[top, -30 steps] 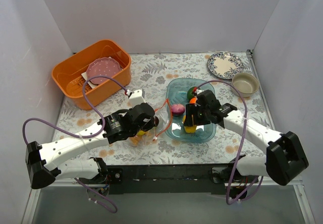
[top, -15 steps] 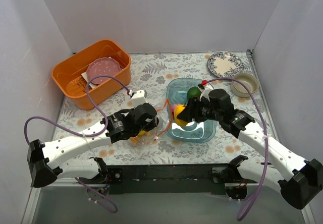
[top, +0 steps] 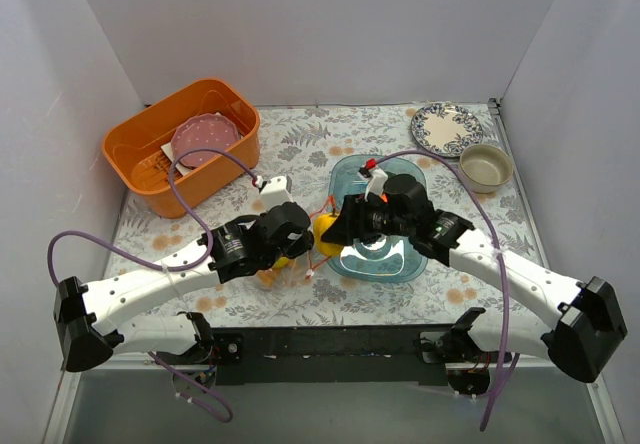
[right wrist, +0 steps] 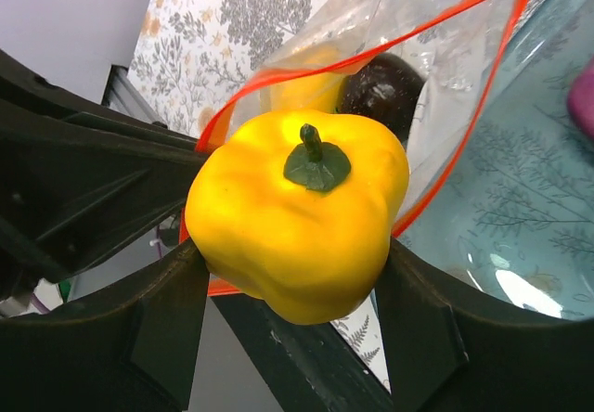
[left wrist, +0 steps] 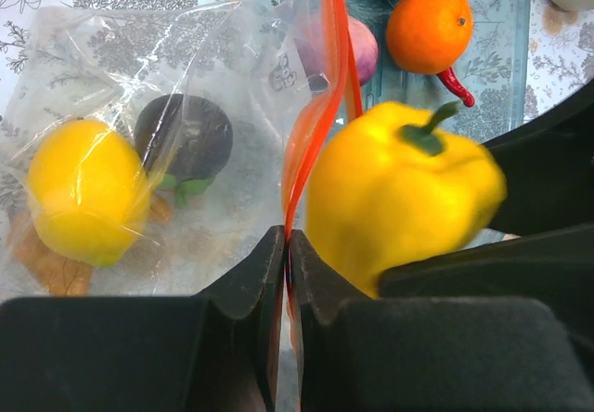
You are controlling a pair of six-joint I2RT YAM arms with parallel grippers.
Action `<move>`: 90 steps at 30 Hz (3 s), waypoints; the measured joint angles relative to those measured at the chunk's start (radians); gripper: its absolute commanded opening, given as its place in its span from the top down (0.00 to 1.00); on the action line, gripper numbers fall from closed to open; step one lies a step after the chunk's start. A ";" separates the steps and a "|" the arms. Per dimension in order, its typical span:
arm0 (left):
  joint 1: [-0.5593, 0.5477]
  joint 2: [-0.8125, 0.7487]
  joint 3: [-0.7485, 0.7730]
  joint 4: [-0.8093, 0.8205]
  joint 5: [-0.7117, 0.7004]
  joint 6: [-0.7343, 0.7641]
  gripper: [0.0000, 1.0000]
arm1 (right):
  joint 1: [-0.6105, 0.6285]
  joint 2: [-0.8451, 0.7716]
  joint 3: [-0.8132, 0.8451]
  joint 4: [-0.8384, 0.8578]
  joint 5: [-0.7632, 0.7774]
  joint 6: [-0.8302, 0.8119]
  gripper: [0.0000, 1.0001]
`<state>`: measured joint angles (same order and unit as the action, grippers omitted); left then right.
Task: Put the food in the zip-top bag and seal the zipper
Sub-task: Place the fake fruit in the zipper food storage bag, then adjust the zipper food storage bag at the center of the board.
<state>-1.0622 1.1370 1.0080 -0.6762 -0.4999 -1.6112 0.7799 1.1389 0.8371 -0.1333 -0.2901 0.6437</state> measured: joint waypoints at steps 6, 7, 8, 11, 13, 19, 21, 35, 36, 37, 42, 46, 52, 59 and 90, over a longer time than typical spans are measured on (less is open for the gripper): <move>0.000 -0.013 0.006 -0.008 -0.002 -0.002 0.91 | 0.054 0.077 0.005 0.019 0.008 0.012 0.53; 0.000 -0.019 0.006 -0.011 -0.005 -0.003 0.91 | 0.058 0.090 0.012 0.018 0.010 0.011 0.49; 0.000 -0.027 0.006 -0.013 -0.007 -0.005 0.91 | 0.061 0.100 0.022 0.015 0.014 0.009 0.43; 0.000 -0.048 0.007 -0.025 -0.016 -0.008 0.90 | 0.071 0.136 0.071 0.001 0.035 0.000 0.24; 0.000 -0.058 0.008 -0.030 -0.022 -0.011 0.90 | 0.073 0.143 0.101 -0.013 0.054 -0.010 0.13; 0.000 -0.068 0.023 -0.056 -0.043 -0.019 0.89 | 0.073 0.129 0.211 -0.122 0.188 -0.076 0.02; 0.000 -0.076 0.024 -0.062 -0.047 -0.020 0.89 | 0.072 0.112 0.237 -0.153 0.218 -0.101 0.02; 0.000 -0.094 0.029 -0.053 -0.043 0.007 0.60 | 0.071 0.015 0.071 -0.218 0.340 -0.011 0.05; 0.000 -0.093 0.029 -0.042 -0.030 0.018 0.55 | 0.071 0.001 0.052 -0.221 0.347 0.001 0.04; 0.000 -0.093 0.029 -0.030 -0.011 0.032 0.54 | 0.071 -0.015 0.039 -0.226 0.357 0.011 0.04; 0.001 -0.060 0.037 0.048 0.109 0.109 0.49 | 0.071 -0.094 0.028 -0.249 0.439 0.047 0.02; 0.000 0.023 0.066 0.078 0.200 0.159 0.49 | 0.063 -0.128 0.029 -0.287 0.501 0.066 0.02; -0.003 0.104 0.080 0.052 0.253 0.177 0.52 | 0.031 -0.132 0.024 -0.341 0.529 0.092 0.02; -0.005 0.100 0.080 0.017 0.248 0.175 0.56 | 0.014 -0.132 -0.003 -0.341 0.507 0.093 0.02; -0.020 0.198 0.106 -0.069 0.130 0.132 0.97 | 0.012 0.115 -0.075 -0.035 0.196 0.127 0.71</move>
<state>-1.0821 1.3346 1.1141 -0.7452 -0.3702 -1.4788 0.7921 1.2537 0.7620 -0.1680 -0.0937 0.7712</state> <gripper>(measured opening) 0.048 0.494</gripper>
